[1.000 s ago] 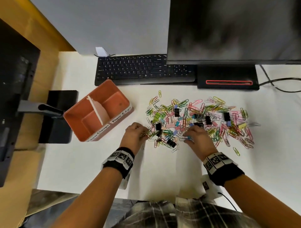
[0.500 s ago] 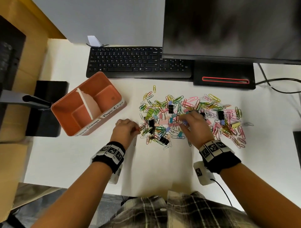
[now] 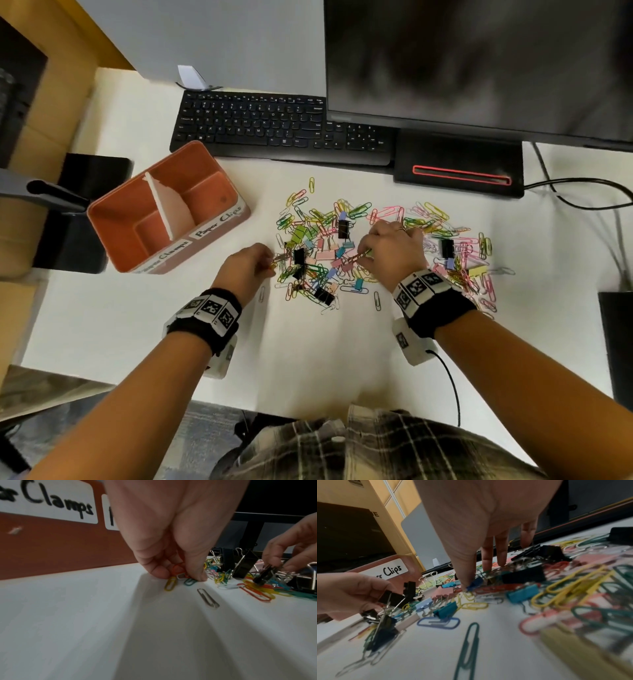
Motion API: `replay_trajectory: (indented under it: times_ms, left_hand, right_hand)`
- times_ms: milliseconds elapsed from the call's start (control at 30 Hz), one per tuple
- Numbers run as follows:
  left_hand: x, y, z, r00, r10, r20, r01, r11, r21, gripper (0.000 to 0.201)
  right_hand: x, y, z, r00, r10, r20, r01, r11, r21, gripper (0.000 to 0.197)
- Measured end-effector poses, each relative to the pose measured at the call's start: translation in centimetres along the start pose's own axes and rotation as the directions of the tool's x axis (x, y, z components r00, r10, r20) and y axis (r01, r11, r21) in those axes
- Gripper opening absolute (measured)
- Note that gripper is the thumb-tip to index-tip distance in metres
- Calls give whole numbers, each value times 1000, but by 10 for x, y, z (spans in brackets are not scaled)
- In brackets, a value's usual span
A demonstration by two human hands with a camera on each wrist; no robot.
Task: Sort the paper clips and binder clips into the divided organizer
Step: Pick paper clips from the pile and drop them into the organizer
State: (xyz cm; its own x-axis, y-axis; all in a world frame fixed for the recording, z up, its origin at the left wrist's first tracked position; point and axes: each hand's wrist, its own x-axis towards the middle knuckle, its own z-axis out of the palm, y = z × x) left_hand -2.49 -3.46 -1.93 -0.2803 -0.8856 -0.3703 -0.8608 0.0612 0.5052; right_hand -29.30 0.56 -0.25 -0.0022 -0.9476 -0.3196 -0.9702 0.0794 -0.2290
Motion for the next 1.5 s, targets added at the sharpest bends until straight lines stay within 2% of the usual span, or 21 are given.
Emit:
replay_trajectory:
  times_ms: [100,233,367,467,600,767,867,1000,1100,1233,1300,1400,1500]
  left_hand:
    - [4,3,-1,999,20,51,-25,995,102,16]
    - [2,4,1,996,68,66,-75,990,123,10]
    - [1,2,-1,992,115,44,-119,985,120,10]
    - [4,-1,-4,988,123,95,-135,983,126,10]
    - [4,3,-15,987,134,86,-138,990,31,9]
    - [-8,15,-60,980,197,-40,-201,968,-149,7]
    - [-16,17,-103,974,148,-169,-187,952,-244,4]
    - [2,-5,-147,972,24,-235,-103,939,-329,9]
    - [20,-17,-165,978,-54,-199,-31,917,-398,8]
    - [33,-17,-174,984,-110,-139,37,893,-448,18]
    - [32,-17,-174,978,-99,-183,30,938,-346,29]
    - [16,-7,-169,969,40,-243,-116,944,-308,29]
    - [2,9,-140,972,181,-150,-224,908,-354,30]
  right_hand:
    - [1,0,1,999,-48,15,48,999,-6,10]
    - [3,-7,1,993,-86,76,88,996,-33,14]
    - [8,-13,-5,991,-19,133,25,999,-43,17]
    - [7,-21,-9,982,32,188,-15,996,-88,18]
    - [2,-24,-10,984,67,162,-47,991,-125,19]
    - [-11,-29,-26,989,141,55,-144,988,59,17]
    - [-14,-56,-47,993,83,-80,-59,962,265,13]
    - [16,-123,-76,989,-13,-147,71,916,395,16]
    - [53,-176,-83,975,-67,-213,160,876,455,15]
    - [88,-219,-82,973,-116,-197,198,861,469,24]
    - [88,-209,-79,976,-72,-206,156,891,426,26]
    - [73,-164,-69,979,31,-202,45,931,362,25]
    - [56,-107,-59,982,149,-118,-93,918,386,29]
